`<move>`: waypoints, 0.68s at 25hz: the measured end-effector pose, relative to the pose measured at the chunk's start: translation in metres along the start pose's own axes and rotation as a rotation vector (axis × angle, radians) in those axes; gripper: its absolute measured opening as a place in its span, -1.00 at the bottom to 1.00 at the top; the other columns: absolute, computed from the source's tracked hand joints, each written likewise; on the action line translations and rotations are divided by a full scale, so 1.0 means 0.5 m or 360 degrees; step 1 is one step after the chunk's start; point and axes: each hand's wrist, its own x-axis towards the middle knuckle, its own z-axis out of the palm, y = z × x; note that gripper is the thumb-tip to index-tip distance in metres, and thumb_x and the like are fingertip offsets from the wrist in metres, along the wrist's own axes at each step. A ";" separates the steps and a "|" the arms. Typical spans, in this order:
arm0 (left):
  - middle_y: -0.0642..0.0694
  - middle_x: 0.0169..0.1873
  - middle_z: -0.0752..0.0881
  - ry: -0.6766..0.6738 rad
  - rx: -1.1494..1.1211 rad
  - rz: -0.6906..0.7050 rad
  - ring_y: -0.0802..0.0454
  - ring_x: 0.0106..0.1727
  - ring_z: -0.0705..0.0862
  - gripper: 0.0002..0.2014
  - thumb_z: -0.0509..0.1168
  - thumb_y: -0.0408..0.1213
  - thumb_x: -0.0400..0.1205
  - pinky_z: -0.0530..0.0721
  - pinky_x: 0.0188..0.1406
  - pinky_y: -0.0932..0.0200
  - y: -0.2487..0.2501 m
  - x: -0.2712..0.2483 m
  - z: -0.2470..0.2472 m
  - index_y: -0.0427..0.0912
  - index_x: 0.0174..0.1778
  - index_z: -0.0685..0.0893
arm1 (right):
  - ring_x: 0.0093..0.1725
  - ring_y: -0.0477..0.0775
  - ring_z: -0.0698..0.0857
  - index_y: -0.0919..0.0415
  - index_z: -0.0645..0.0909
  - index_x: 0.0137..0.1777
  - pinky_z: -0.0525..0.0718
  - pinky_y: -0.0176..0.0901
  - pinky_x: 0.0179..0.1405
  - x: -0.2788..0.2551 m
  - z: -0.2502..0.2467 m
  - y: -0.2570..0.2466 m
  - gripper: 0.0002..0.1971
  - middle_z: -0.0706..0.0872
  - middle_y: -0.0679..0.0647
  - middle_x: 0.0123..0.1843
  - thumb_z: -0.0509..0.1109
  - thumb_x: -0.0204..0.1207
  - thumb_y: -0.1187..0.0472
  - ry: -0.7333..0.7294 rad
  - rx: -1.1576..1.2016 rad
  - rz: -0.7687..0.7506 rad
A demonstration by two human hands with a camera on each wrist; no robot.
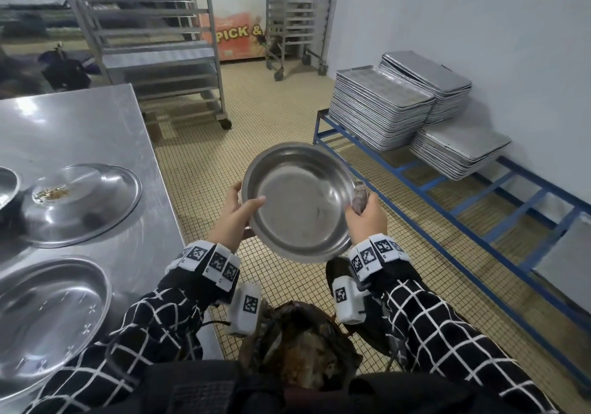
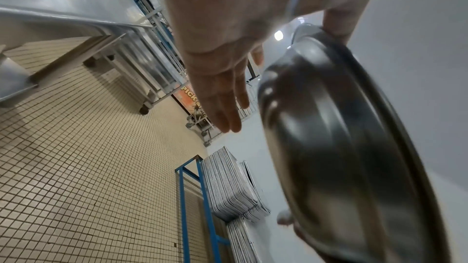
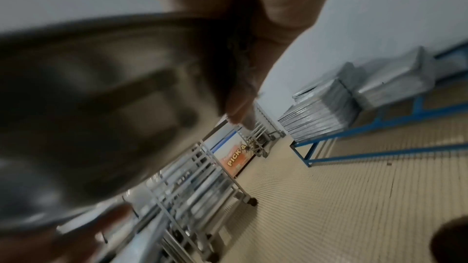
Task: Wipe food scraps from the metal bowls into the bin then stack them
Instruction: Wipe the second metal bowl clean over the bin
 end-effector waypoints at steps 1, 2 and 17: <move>-0.17 0.03 0.72 -0.0016 0.0008 0.0016 -0.10 -0.12 0.79 -0.51 0.32 -0.19 0.63 0.75 -0.20 0.04 -0.002 -0.005 0.007 -0.01 0.44 0.31 | -0.14 0.02 0.66 0.30 0.45 0.24 0.56 -0.32 -0.29 -0.009 0.007 -0.008 -0.73 0.56 -0.05 -0.17 0.35 0.59 0.27 0.0082 0.0090 0.0039; -0.19 0.06 0.72 -0.0011 0.0007 0.0016 -0.12 -0.07 0.79 -0.50 0.34 -0.15 0.61 0.76 -0.15 0.03 -0.006 -0.008 0.012 -0.06 0.44 0.33 | -0.18 -0.03 0.65 0.29 0.43 0.24 0.55 -0.34 -0.32 -0.018 0.013 -0.016 -0.73 0.55 -0.07 -0.17 0.33 0.60 0.27 0.0121 0.0164 0.0054; 0.02 0.24 0.60 0.0166 0.0330 0.0083 0.09 0.30 0.57 -0.40 -0.12 0.16 0.72 0.51 -0.02 0.54 -0.002 -0.019 0.015 -0.16 0.51 0.41 | 0.25 -0.07 0.54 0.05 0.43 0.41 0.53 -0.15 0.24 -0.155 0.107 -0.031 -0.47 0.52 -0.01 0.35 0.12 0.58 -0.25 -0.0844 -0.0283 -0.0745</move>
